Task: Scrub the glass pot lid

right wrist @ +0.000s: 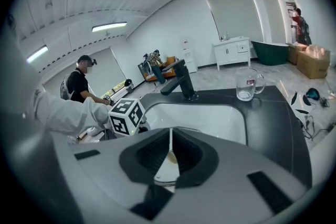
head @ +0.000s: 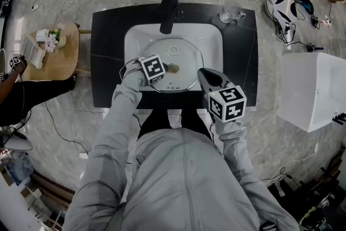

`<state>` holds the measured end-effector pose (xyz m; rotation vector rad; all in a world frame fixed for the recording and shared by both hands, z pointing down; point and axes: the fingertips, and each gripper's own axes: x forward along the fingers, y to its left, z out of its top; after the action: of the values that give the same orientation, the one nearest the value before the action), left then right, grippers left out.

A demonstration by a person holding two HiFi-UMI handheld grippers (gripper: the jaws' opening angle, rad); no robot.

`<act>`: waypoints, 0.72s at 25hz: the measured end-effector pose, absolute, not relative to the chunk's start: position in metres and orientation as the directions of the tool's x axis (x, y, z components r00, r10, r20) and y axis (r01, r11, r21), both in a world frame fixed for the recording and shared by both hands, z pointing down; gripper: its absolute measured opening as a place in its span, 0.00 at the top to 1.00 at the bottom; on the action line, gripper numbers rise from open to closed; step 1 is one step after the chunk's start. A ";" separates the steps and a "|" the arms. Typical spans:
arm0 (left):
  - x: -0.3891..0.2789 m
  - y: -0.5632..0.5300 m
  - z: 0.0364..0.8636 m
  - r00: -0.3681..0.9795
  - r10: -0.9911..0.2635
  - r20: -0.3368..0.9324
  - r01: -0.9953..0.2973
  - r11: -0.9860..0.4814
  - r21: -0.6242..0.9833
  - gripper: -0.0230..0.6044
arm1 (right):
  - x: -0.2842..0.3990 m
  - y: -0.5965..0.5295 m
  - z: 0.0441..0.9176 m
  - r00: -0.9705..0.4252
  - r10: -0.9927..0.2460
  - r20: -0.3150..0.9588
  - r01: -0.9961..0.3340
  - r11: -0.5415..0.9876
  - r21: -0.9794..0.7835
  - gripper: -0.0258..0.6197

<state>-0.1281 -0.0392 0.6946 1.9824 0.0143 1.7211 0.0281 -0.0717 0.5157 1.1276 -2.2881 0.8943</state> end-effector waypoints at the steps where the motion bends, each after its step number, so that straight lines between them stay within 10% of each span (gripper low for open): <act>1: -0.120 -0.036 0.691 0.219 0.347 0.912 -0.311 -0.861 0.402 0.79 | 0.030 -0.071 0.515 -0.575 -0.536 0.618 -0.813 0.457 -0.360 0.91; 18: 0.002 -0.037 0.682 0.427 0.426 0.798 -0.112 -0.851 0.514 0.79 | 0.076 -0.064 0.529 -0.521 -0.564 0.641 -0.853 0.369 -0.369 0.91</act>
<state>0.0018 -0.0372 0.6823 2.1859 0.2645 1.4297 0.0763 -0.0644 0.5293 1.2314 -2.2262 0.9627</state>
